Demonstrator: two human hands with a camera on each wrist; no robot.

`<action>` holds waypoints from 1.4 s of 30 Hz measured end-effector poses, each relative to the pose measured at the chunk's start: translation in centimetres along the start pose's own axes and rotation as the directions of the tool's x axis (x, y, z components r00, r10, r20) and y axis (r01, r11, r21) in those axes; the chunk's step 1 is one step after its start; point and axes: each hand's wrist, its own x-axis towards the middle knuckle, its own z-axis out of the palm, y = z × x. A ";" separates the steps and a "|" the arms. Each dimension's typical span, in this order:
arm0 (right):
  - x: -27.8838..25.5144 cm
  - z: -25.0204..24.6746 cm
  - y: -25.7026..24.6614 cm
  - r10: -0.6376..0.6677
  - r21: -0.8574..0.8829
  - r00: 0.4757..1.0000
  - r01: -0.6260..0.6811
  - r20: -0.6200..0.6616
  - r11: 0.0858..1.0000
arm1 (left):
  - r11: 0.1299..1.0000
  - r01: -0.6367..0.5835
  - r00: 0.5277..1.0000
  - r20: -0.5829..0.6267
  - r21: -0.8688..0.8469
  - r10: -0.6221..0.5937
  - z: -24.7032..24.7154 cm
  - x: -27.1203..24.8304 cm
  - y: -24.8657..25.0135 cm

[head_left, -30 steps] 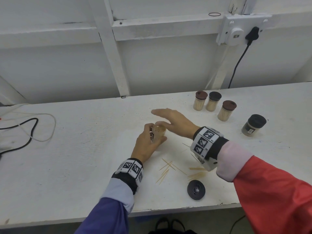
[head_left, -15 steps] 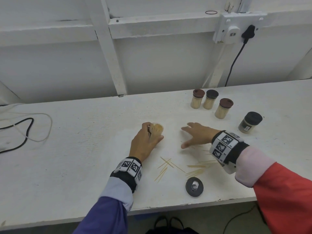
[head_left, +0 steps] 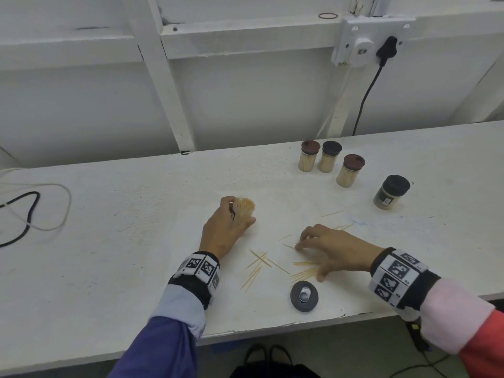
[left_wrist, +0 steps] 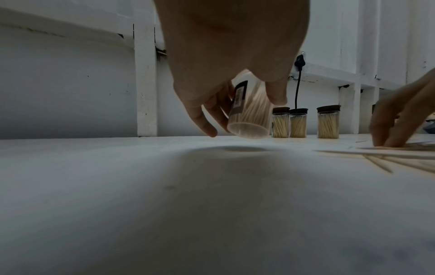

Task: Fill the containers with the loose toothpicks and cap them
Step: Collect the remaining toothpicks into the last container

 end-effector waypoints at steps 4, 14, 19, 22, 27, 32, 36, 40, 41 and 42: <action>-0.2 0.2 0.0 -0.058 0.083 0.996 0.063 -0.063 0.995 | 1.000 0.014 1.000 0.019 -0.019 -0.014 0.0 0.0 0.1; 0.1 -0.2 -0.6 -0.168 -0.126 0.985 0.162 -0.036 0.979 | 0.999 -0.025 0.998 0.049 -0.043 0.027 0.1 0.1 -0.2; 0.6 0.0 -0.7 -0.186 -0.183 0.979 0.169 -0.082 0.969 | 0.998 -0.042 0.998 0.049 -0.036 0.044 0.0 0.0 -0.1; 1.0 0.2 -0.7 -0.159 -0.173 0.980 0.137 -0.117 0.975 | 0.998 -0.047 0.996 0.070 -0.049 0.050 0.0 -0.1 0.1; 1.6 0.1 -1.0 -0.089 -0.193 0.985 0.059 -0.147 0.979 | 0.997 -0.051 0.995 0.087 -0.052 0.055 0.0 -0.2 0.2; 2.3 0.1 -1.4 -0.017 -0.238 0.984 -0.026 -0.178 0.971 | 0.998 -0.057 0.994 0.097 -0.036 0.060 0.2 0.0 -0.1; 2.9 -0.2 -1.6 0.000 -0.288 0.982 -0.055 -0.190 0.956 | 0.997 -0.072 0.990 0.120 -0.026 0.075 0.3 0.1 -0.3; 3.3 -0.6 -1.4 0.007 -0.294 0.975 -0.073 -0.220 0.953 | 0.996 -0.092 0.988 0.124 -0.011 0.093 0.4 0.0 -0.3; 3.4 -0.8 -1.3 0.014 -0.281 0.972 -0.081 -0.233 0.956 | 0.995 -0.099 0.987 0.125 -0.005 0.099 0.4 0.0 -0.4; 3.5 -1.2 -1.1 0.026 -0.256 0.970 -0.090 -0.243 0.962 | 0.995 -0.103 0.987 0.128 0.002 0.102 0.4 0.0 -0.4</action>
